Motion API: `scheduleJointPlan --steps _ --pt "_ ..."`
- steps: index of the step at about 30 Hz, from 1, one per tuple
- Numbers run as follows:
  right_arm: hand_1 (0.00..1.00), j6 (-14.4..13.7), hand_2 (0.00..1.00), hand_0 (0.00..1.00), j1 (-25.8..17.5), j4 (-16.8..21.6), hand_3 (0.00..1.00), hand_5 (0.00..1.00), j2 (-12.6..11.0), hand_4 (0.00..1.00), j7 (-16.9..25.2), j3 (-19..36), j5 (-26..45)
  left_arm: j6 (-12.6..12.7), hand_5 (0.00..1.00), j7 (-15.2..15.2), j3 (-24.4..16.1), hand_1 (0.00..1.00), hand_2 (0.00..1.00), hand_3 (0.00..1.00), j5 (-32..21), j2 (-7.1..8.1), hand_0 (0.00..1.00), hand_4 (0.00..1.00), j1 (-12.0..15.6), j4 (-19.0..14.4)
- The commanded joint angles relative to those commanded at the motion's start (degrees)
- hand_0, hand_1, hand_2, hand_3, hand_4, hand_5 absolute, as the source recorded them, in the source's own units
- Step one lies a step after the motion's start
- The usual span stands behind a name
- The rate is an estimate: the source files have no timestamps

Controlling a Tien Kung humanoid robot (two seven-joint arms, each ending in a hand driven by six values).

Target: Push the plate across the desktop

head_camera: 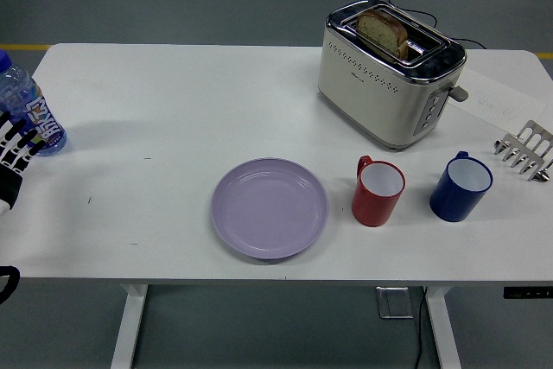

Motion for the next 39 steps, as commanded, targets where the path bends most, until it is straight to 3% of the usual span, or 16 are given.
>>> scheduleJointPlan --steps 5,6,7,23,24,35,36,39 --pt "0.531 0.0 0.618 0.594 -0.3 0.0 0.606 0.519 0.1 0.379 0.1 -0.1 0.3 -1.6 0.998 -0.3 0.2 0.638 0.643 0.705 -6.9 -0.62 0.551 0.509 0.4 0.0" --pt "0.53 0.0 0.618 0.594 -0.3 0.0 0.606 0.519 0.1 0.379 0.1 -0.1 0.3 -1.6 0.998 -0.3 0.3 0.65 0.651 0.706 -7.5 -0.65 0.624 0.509 0.5 0.0" --pt "0.53 0.0 0.618 0.594 -0.4 0.0 0.606 0.519 0.1 0.379 0.0 -0.2 0.3 -1.8 0.998 -0.4 0.3 0.65 0.651 0.706 -8.2 -0.68 0.624 0.509 0.6 0.0" --pt "0.53 0.0 0.618 0.594 -0.7 0.0 0.606 0.519 -0.1 0.377 0.3 -0.5 0.7 -1.5 0.998 -0.5 0.3 0.657 0.65 0.705 -7.9 -0.37 0.642 0.505 0.9 0.0" --pt "0.53 0.0 0.618 0.594 -0.7 0.0 0.606 0.517 -0.1 0.377 0.3 -0.5 0.8 -1.3 0.998 -0.5 0.3 0.623 0.639 0.702 -7.9 -0.38 0.454 0.504 0.9 0.0" --pt "0.53 0.2 0.618 0.593 -0.4 -0.1 0.606 0.517 -0.4 0.377 0.8 -1.4 2.1 -0.9 0.998 -0.7 0.2 0.622 0.636 0.7 -8.0 -0.36 0.441 0.508 0.5 0.2" --pt "0.53 0.2 0.618 0.593 -0.4 -0.1 0.606 0.516 -0.4 0.377 0.8 -1.5 2.2 -1.1 0.998 -0.7 0.3 0.57 0.588 0.651 -7.9 -0.31 0.407 0.5 0.4 0.4" --pt "0.53 0.2 0.618 0.593 -0.3 -0.2 0.606 0.516 -0.4 0.377 1.0 -1.8 2.6 -1.7 0.998 -1.4 0.4 0.57 0.588 0.651 -7.8 -0.29 0.407 0.5 0.3 0.6"
